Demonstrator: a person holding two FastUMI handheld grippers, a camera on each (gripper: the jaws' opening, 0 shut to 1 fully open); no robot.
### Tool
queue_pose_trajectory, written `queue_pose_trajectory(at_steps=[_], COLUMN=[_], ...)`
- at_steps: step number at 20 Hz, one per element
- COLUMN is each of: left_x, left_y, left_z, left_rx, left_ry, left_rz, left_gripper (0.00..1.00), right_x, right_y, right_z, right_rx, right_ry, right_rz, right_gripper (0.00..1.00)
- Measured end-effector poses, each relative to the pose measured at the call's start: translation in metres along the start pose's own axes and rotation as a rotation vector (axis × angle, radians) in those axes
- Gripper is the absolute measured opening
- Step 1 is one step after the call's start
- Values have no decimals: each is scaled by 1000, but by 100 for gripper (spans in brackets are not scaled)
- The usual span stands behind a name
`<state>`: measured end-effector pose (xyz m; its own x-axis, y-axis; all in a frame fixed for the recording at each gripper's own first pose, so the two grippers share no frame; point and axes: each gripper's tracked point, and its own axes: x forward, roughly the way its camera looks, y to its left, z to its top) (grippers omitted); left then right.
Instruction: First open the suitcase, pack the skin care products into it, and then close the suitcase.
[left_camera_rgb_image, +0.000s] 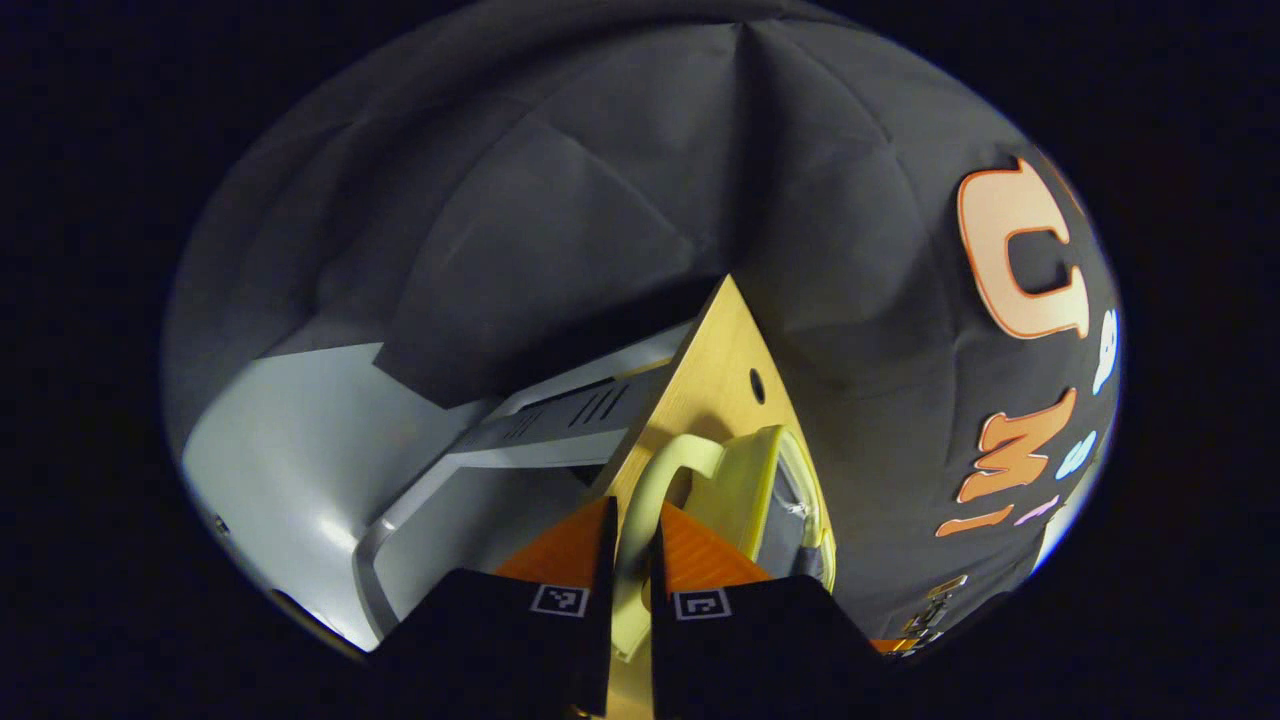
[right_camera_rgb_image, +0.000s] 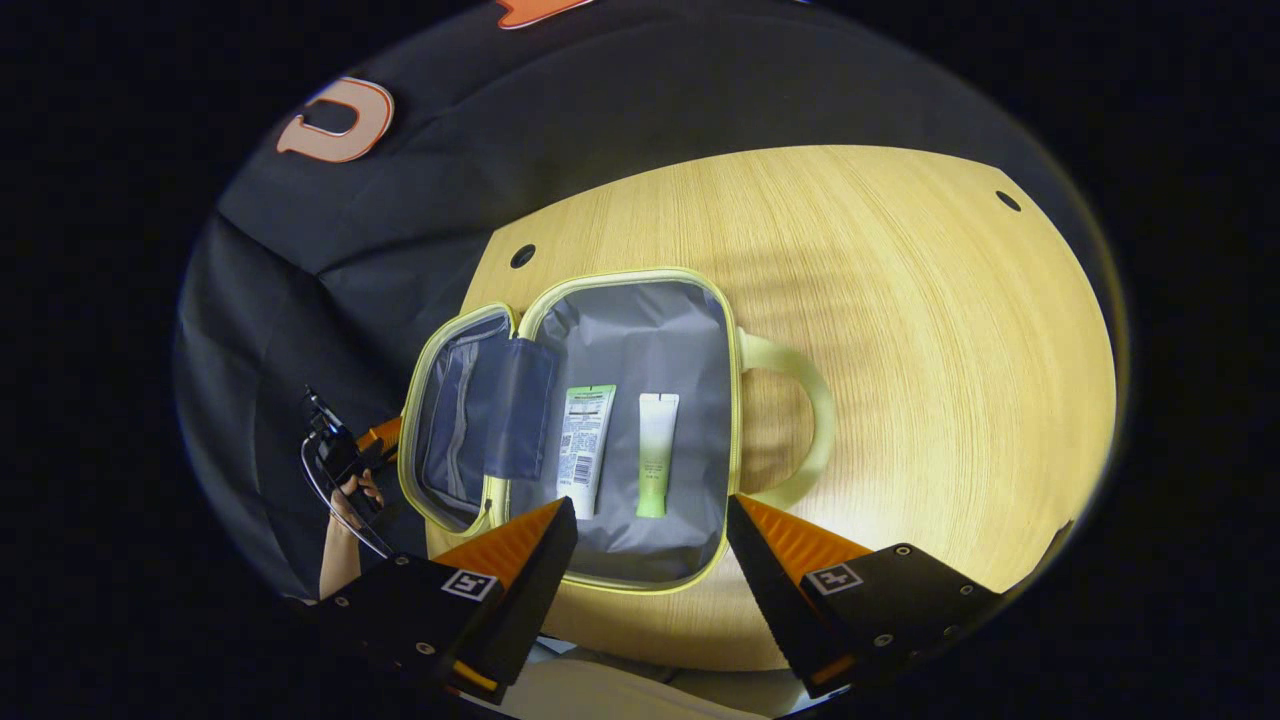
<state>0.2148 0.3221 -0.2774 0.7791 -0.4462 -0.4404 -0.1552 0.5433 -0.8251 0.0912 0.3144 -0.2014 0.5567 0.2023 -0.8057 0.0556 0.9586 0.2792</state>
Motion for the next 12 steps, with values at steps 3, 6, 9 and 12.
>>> queue_pose_trajectory(at_steps=[3,6,9,12], left_x=[-15,-46,-84,-113], left_y=[-25,-68,-123,-189], left_z=[2,17,28,14], left_rx=[89,232,364,485], left_ry=[-26,-67,-117,-149], left_rz=[30,80,107,117], left_gripper=[16,16,16,16], right_x=[-2,-12,-30,-57], right_y=[-1,-10,-25,-49], right_z=[1,12,27,51], right_rx=[0,-19,-59,-106], right_ry=[-4,-49,-114,-200], right_rz=[19,19,7,-13], right_gripper=[96,96,96,96])
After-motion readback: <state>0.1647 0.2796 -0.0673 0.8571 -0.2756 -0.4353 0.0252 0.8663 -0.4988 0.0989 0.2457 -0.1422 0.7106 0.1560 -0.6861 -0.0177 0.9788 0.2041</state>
